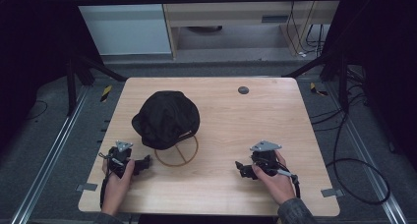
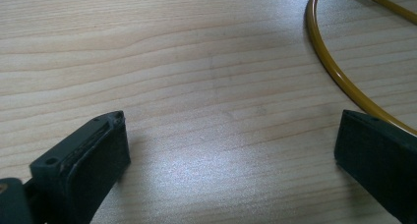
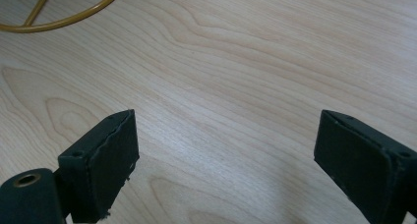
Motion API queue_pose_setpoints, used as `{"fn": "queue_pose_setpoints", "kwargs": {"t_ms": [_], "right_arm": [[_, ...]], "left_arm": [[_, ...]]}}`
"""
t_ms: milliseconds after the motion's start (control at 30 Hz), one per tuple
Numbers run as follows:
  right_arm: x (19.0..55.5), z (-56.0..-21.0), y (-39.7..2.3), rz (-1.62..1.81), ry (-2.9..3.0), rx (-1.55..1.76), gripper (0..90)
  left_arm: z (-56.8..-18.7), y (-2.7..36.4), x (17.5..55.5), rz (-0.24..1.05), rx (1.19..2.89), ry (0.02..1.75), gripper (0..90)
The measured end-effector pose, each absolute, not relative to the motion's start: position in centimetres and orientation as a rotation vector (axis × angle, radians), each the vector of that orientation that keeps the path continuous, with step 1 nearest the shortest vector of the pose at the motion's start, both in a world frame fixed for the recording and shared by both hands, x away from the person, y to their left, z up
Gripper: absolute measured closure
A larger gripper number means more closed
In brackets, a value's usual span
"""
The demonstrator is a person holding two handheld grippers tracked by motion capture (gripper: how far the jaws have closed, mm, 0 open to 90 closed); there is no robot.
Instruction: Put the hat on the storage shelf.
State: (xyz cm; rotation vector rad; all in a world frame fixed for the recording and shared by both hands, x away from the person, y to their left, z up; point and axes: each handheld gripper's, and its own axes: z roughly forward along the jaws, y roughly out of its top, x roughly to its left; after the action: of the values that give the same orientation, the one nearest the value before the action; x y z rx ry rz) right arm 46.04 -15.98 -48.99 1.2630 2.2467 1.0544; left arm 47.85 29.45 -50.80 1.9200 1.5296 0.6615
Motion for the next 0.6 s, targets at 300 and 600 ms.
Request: {"fn": "queue_pose_setpoints", "kwargs": {"t_ms": [300, 600], "right_arm": [[46.4, -50.0, -14.4, 1.081, 2.234, 1.293, 10.2], [47.0, -50.5, -13.7, 1.055, 2.233, 1.293, 10.2]], "left_arm": [[-50.8, 29.5, 47.9, 0.662, 1.919, 1.529, 0.0], [-50.8, 29.5, 47.9, 0.662, 1.92, 1.528, 0.0]]}}
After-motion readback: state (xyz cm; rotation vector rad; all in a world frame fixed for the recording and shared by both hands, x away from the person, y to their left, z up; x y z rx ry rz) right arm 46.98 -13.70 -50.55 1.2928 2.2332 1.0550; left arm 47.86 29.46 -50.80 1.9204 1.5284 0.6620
